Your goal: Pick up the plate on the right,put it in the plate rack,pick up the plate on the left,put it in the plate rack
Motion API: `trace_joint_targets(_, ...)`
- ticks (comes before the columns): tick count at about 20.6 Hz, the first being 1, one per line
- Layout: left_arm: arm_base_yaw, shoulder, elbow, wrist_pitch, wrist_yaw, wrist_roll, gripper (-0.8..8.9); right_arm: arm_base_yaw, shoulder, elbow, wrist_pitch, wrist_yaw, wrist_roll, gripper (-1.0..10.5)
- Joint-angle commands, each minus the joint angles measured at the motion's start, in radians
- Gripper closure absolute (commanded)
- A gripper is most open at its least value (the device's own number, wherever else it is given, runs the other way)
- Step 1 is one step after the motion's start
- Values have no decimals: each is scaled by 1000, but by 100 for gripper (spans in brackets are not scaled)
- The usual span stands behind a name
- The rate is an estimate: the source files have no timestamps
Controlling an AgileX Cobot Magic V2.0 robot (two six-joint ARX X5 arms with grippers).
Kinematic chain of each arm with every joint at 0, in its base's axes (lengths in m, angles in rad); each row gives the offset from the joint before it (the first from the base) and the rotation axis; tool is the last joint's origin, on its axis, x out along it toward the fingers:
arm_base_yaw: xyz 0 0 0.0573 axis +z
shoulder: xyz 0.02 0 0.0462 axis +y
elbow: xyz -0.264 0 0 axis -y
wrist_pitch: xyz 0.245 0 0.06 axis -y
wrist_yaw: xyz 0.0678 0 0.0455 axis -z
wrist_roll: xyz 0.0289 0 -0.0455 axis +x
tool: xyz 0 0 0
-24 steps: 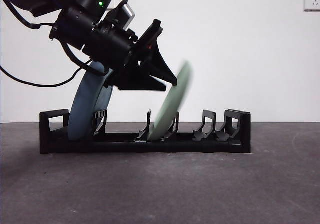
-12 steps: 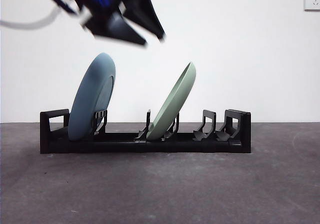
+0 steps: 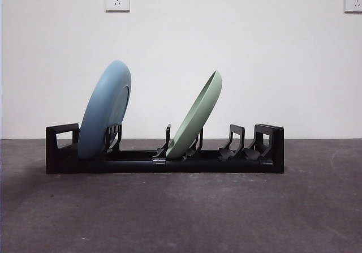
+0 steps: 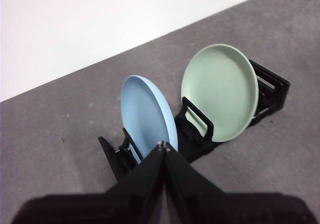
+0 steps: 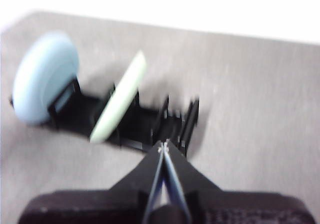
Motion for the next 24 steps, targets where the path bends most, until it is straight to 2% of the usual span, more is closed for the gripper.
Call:
trace_joint_targets(1,1,-58,-58,11,-2,2,821,2,-109,-137,104,7,40,962)
trace_joint_targets(4,0,-151,-179,53,1,-48,821,2,-255,-305,205,27,68,962)
trace_joint_targets(6,0,-185,-232,75,13,-51,821,2,-290,-356,207,31,74,958)
trace_joint_targets(10,0,-182,-240,28,62,-151,817,1,-275,-367,180,60,186,940)
trace_joint_targets(12,0,-171,-240,3,56,-161,817,1,-257,-367,178,63,247,940)
trace_joint_targets(24,0,-100,-240,-21,54,-161,817,1,-220,-367,171,64,248,940)
